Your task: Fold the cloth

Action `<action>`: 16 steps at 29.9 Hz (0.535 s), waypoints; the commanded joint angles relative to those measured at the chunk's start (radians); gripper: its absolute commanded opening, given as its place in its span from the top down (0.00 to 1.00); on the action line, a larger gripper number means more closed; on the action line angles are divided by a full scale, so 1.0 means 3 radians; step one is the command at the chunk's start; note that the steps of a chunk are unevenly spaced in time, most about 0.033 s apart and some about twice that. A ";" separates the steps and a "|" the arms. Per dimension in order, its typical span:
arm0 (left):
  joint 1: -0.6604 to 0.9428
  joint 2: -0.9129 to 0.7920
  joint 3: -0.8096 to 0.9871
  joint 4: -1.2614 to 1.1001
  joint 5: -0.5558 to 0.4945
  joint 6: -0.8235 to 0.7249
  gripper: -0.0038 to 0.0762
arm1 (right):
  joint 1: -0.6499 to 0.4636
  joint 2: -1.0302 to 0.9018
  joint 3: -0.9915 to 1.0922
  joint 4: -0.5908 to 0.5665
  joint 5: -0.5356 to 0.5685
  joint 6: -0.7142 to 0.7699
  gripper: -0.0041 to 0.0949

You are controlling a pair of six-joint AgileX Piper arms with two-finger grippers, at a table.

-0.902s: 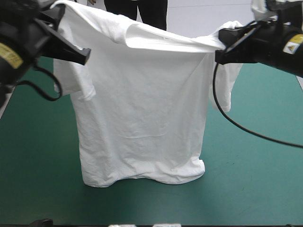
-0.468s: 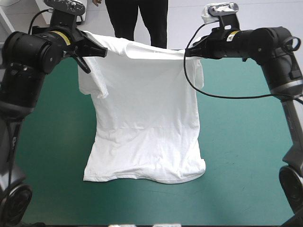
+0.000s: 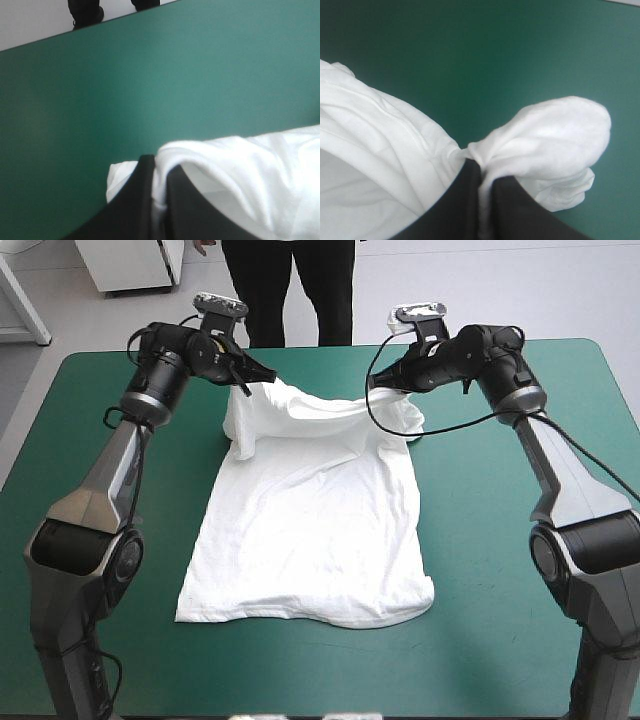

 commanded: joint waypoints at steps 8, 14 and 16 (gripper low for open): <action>0.0008 0.0235 -0.0105 -0.0064 -0.0571 -0.0009 0.96 | -0.0038 0.0378 -0.0101 0.0061 -0.0250 -0.0130 0.91; 0.0087 0.0291 -0.0105 -0.0499 -0.0518 0.0320 0.75 | -0.0174 0.0395 -0.0125 0.0433 -0.0234 -0.0486 0.54; 0.0154 0.0291 -0.0105 -0.0684 -0.0421 0.0479 0.59 | -0.0264 0.0390 -0.0209 0.0484 -0.0109 -0.0486 0.41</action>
